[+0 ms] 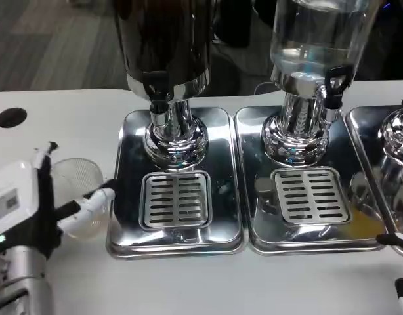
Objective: Grasp the cup under the faucet to collect the drink, then remove the cup.
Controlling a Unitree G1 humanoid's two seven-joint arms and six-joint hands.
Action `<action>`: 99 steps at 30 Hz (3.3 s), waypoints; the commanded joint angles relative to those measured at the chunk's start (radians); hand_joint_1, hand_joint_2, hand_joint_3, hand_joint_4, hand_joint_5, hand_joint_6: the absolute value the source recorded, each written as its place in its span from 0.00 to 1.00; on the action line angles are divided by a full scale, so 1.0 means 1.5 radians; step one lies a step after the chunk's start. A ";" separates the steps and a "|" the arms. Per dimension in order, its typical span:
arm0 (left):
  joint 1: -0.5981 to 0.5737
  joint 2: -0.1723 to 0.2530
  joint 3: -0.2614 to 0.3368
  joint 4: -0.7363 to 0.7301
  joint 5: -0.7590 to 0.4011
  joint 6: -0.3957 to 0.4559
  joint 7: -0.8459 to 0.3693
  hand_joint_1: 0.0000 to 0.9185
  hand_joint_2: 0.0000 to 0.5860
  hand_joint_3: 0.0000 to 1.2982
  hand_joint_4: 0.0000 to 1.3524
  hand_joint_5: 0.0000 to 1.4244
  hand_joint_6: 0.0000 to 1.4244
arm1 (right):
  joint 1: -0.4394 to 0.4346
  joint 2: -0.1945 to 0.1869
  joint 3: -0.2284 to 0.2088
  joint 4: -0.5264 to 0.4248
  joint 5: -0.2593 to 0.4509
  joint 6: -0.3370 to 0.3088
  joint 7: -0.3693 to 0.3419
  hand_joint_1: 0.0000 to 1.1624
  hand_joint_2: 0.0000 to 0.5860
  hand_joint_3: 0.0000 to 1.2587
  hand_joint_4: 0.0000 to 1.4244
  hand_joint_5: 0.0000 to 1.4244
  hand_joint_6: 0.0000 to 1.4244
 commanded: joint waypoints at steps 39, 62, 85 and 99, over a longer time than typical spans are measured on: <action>0.050 0.015 -0.013 -0.068 0.023 -0.025 0.078 0.44 0.15 0.39 0.41 0.51 0.43 | 0.004 0.003 0.003 0.033 0.028 -0.052 0.009 0.47 0.80 0.22 0.14 0.12 0.01; -0.012 -0.013 -0.061 -0.074 0.042 -0.031 0.037 0.44 0.16 0.40 0.42 0.53 0.46 | 0.018 -0.001 0.000 0.048 0.045 -0.081 0.018 0.47 0.79 0.22 0.14 0.12 0.01; -0.128 -0.073 -0.137 0.062 0.059 -0.009 0.053 0.44 0.16 0.40 0.42 0.53 0.46 | 0.024 -0.013 -0.008 0.076 0.069 -0.110 0.042 0.47 0.76 0.22 0.13 0.12 0.01; -0.179 -0.089 -0.144 0.147 0.042 -0.020 0.081 0.44 0.16 0.39 0.41 0.53 0.47 | 0.023 -0.024 -0.009 0.088 0.079 -0.116 0.057 0.47 0.76 0.22 0.13 0.13 0.02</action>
